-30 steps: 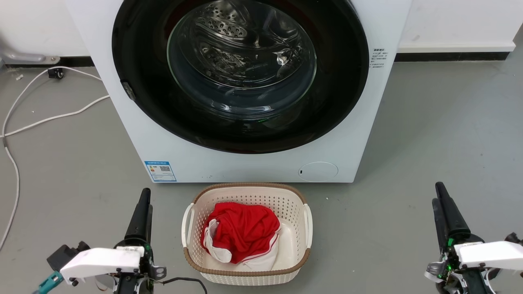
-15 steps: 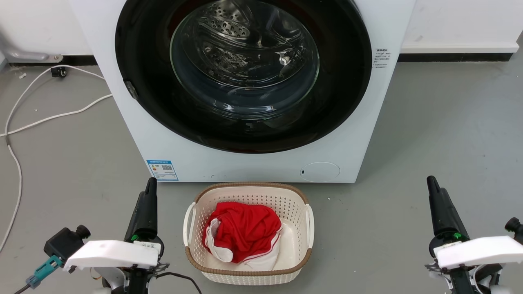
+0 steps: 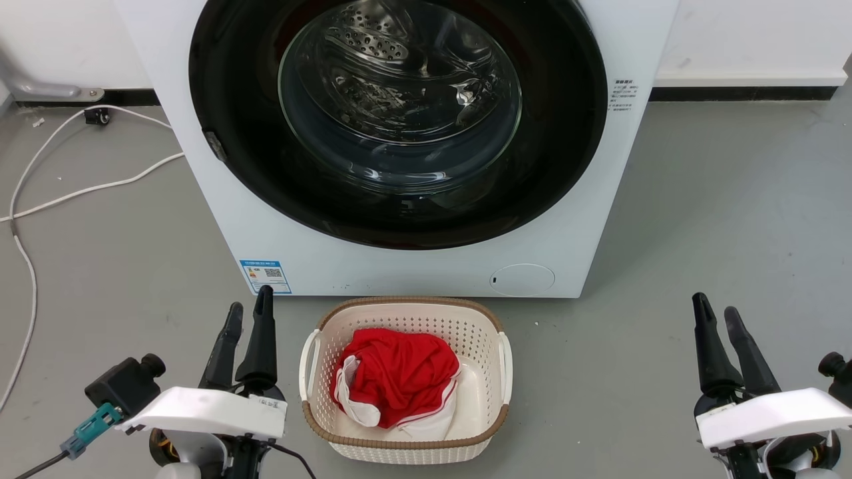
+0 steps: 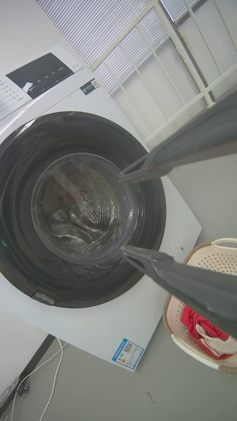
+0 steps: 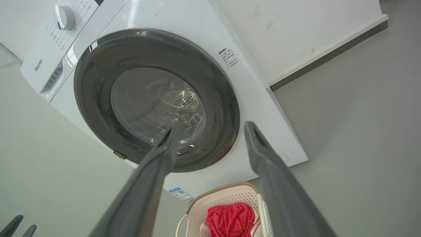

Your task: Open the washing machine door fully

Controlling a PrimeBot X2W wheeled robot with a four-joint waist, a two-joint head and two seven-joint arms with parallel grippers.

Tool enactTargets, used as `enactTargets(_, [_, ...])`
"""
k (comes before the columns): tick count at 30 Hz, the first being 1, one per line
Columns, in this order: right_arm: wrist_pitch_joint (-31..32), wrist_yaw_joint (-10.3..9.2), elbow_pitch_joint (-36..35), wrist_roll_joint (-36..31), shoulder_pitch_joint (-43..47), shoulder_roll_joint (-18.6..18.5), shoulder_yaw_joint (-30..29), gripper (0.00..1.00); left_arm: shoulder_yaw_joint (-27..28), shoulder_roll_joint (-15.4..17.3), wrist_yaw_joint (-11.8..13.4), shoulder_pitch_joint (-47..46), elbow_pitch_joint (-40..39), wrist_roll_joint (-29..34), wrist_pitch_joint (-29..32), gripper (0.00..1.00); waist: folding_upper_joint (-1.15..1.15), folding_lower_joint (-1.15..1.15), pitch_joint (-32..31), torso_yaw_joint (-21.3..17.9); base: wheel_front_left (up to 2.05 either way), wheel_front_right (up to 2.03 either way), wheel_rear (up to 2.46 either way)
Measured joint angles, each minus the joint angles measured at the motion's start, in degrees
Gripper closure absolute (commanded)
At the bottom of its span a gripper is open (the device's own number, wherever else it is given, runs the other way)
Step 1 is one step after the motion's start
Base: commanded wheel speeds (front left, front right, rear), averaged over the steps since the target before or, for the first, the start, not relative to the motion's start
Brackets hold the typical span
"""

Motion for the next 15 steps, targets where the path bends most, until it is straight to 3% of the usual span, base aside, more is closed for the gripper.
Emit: enactTargets(15, [0.1,0.0,-1.7,-11.5,1.0,0.0,0.0,0.0,-1.0,0.4,0.0,0.0,-0.3,11.8,-2.5,0.0,0.0,0.0,0.0,0.1,0.0,0.0,0.0])
